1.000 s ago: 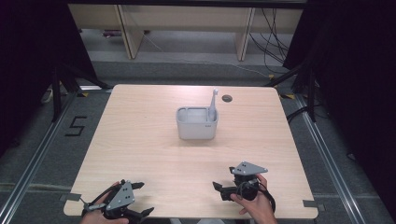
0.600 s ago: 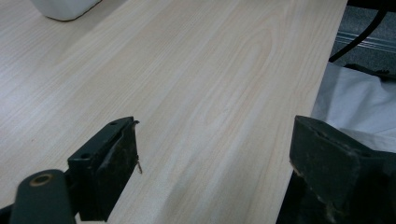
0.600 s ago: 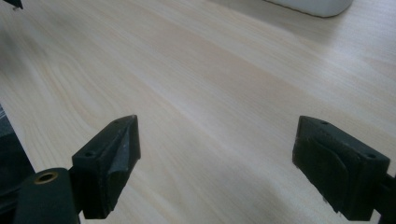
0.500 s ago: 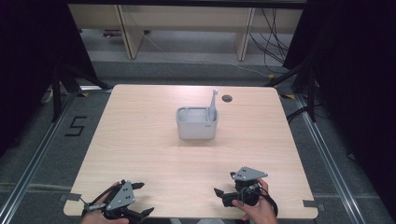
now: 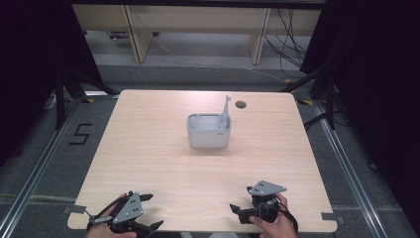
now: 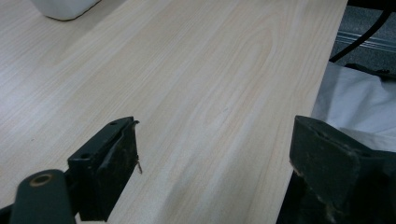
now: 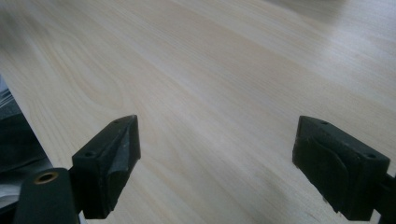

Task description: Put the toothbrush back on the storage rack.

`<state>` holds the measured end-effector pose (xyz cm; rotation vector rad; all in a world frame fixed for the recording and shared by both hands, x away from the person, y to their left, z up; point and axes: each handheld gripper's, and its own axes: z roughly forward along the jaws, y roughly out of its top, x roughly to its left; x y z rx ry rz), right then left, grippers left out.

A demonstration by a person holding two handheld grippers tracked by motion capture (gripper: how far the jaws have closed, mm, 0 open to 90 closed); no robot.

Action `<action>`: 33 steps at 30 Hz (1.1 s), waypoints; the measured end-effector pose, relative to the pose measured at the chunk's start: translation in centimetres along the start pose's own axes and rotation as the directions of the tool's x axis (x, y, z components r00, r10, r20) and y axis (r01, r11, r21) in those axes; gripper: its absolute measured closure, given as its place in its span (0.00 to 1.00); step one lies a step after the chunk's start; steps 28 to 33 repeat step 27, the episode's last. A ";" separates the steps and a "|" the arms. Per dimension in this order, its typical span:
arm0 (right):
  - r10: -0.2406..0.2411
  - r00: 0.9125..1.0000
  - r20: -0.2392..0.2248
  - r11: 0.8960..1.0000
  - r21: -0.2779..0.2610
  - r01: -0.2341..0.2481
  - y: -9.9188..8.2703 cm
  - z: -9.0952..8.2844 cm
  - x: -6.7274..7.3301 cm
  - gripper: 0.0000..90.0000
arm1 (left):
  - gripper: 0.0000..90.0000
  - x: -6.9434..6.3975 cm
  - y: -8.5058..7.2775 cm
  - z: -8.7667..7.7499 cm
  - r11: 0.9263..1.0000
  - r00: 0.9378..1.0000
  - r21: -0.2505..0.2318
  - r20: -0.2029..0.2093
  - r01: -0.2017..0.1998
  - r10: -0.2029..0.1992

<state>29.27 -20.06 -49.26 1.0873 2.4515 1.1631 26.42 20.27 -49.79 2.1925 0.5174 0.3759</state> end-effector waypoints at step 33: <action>-0.001 1.000 0.001 1.000 0.003 0.001 -0.4 -0.4 0.0 0.18 | 0.16 0.0 0.0 0.0 1.000 1.000 -0.001 -0.002 0.000 0.000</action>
